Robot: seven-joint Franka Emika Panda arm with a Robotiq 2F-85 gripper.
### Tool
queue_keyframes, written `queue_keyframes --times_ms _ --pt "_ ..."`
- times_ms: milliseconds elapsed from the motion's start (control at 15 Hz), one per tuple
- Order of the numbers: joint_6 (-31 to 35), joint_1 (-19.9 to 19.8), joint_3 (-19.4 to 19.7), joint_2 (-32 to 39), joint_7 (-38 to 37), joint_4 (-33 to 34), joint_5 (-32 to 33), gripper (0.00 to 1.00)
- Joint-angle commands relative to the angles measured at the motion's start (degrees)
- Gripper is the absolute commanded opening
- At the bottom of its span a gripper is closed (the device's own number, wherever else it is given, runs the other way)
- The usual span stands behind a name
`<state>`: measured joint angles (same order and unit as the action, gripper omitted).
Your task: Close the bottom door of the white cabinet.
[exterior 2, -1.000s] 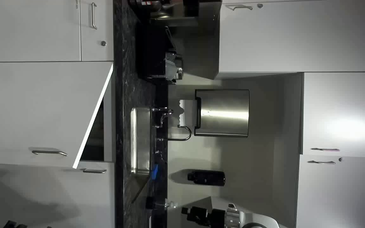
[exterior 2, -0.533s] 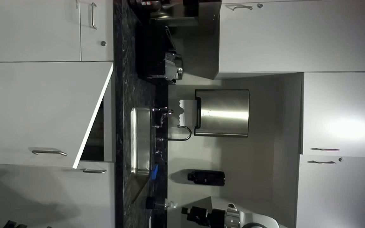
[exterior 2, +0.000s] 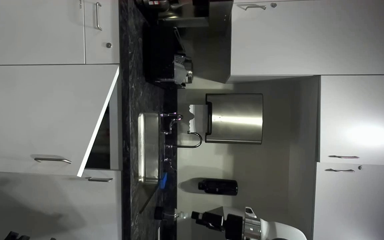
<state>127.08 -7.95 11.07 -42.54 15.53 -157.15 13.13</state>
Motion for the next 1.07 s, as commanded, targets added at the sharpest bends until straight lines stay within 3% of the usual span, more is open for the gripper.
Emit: queue_keyframes --times_ms 0,67,400,733,1000 --pt "-7.49 4.14 -4.21 -11.76 -1.28 -5.24 -4.16 1.00" --pt "-10.91 6.13 -5.38 -11.25 -1.30 -2.03 -5.67 1.00" --pt "-16.15 16.08 -13.77 -16.93 -4.91 -2.10 -12.15 1.00" --pt "-12.06 23.92 -20.61 -14.55 -7.33 -2.12 -15.53 1.00" --pt "-5.59 26.52 -25.44 -9.53 -9.09 -1.76 -14.67 1.00"
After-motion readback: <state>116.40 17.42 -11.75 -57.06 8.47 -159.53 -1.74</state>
